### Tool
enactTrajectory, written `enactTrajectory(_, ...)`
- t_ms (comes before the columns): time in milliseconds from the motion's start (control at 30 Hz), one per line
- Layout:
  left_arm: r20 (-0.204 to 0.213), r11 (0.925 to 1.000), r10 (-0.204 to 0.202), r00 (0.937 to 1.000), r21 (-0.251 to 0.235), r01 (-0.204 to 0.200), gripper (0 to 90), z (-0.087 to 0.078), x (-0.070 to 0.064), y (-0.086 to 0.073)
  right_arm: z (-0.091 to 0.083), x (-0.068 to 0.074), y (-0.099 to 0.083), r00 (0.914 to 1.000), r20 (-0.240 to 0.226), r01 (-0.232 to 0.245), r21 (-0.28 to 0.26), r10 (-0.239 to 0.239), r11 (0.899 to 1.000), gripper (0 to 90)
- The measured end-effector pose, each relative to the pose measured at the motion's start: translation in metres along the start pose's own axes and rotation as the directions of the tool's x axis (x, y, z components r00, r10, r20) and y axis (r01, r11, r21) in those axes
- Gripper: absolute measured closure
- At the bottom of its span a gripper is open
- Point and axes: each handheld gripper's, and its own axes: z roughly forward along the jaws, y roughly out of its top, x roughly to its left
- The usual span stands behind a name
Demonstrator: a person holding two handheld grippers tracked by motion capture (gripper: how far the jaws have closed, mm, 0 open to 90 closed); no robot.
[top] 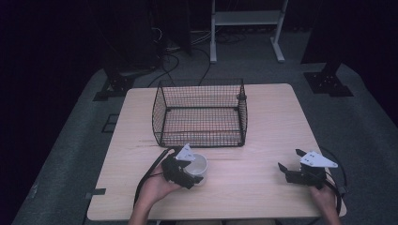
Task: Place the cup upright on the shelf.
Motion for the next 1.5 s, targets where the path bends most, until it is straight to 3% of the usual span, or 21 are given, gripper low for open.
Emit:
enactTrajectory(333, -0.001, 0.9961, 0.029, 0.9996, -0.083, -0.029, 21.2, -0.021, -0.005, 0.016, 0.0, 0.0, 0.0, 1.0, 0.0, -0.003, 0.0, 0.003, 1.0, 13.1)
enactTrajectory(867, 0.006, 0.9922, 0.052, 0.9986, -0.114, -0.051, 21.3, -0.034, -0.005, 0.034, 0.0, -0.001, 0.0, 1.0, -0.001, -0.008, -0.004, 0.008, 1.0, 13.1)
enactTrajectory(1067, 0.009, 0.9931, 0.045, 0.999, -0.109, -0.044, 21.4, -0.035, -0.002, 0.037, 0.0, -0.001, 0.0, 1.0, 0.0, -0.01, -0.004, 0.01, 1.0, 13.1)
enactTrajectory(1500, 0.011, 0.9935, 0.07, 0.9975, -0.09, -0.069, 21.4, -0.038, 0.006, 0.054, 0.0, -0.001, 0.0, 0.9999, 0.005, -0.01, -0.005, 0.01, 1.0, 13.1)
